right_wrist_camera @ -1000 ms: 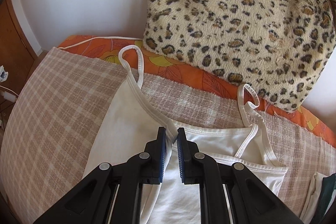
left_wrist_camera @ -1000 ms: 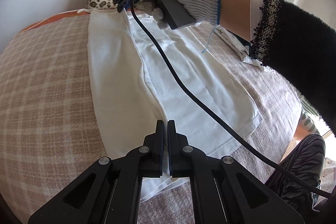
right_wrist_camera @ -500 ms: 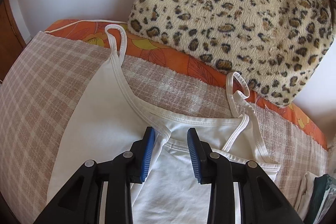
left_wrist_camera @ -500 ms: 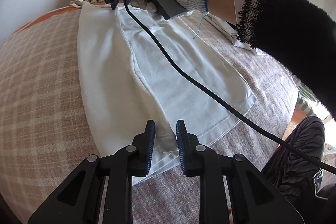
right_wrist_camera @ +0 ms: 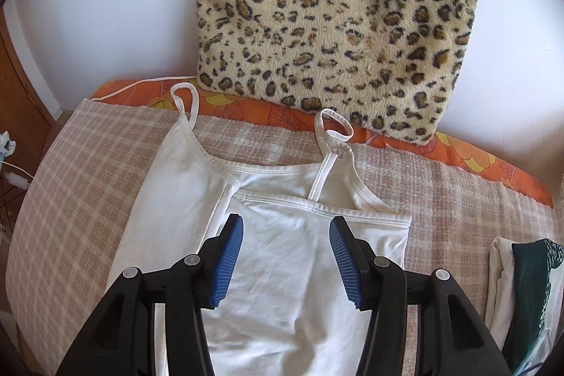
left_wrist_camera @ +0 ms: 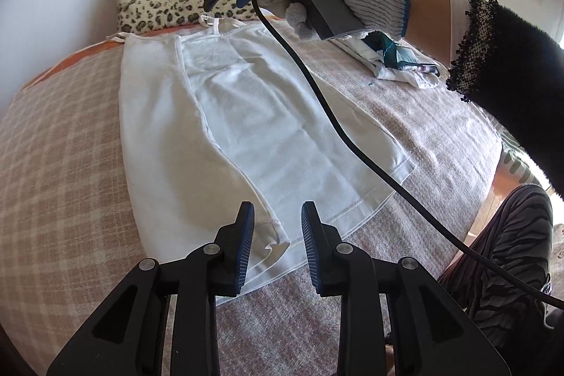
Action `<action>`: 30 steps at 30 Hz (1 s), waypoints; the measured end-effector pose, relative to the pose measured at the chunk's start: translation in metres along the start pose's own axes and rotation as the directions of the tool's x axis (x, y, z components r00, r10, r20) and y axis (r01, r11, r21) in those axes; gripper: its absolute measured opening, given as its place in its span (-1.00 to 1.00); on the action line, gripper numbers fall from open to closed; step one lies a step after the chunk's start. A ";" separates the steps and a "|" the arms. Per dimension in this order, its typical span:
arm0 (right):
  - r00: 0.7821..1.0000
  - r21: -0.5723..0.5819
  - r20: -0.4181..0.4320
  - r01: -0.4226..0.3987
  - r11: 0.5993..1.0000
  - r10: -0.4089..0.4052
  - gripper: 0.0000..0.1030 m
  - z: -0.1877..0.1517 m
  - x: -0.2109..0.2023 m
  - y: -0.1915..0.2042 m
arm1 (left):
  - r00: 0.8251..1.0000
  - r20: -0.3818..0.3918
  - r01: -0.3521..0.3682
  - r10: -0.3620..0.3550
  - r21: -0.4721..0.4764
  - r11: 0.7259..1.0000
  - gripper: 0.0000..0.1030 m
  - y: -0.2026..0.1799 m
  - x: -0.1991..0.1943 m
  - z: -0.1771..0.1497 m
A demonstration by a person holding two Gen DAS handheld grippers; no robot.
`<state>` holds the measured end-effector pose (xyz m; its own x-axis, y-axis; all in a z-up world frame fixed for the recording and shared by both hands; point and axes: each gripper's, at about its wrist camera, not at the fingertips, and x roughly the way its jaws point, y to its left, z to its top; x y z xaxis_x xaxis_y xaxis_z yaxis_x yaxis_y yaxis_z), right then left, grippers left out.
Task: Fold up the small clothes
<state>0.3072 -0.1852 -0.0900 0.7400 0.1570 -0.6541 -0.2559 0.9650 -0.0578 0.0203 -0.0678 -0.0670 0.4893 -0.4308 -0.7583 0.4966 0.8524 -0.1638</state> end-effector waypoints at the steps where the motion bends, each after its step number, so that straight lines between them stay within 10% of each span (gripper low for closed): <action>1: 1.000 0.012 0.007 -0.005 1.000 0.005 0.04 -0.002 -0.004 -0.003 | 1.000 0.005 -0.004 0.004 0.010 1.000 -0.50 -0.002 -0.001 0.000; 30: 0.990 0.198 0.134 -0.068 0.978 0.042 0.16 -0.106 -0.102 -0.119 | 0.999 0.034 0.032 -0.039 0.187 0.982 -0.32 -0.081 0.020 0.019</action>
<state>0.1961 -0.3382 -0.0959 0.8052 0.2239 -0.5492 -0.1776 0.9745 0.1369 0.0035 -0.1511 -0.0565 0.4935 -0.4737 -0.7294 0.6372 0.7678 -0.0675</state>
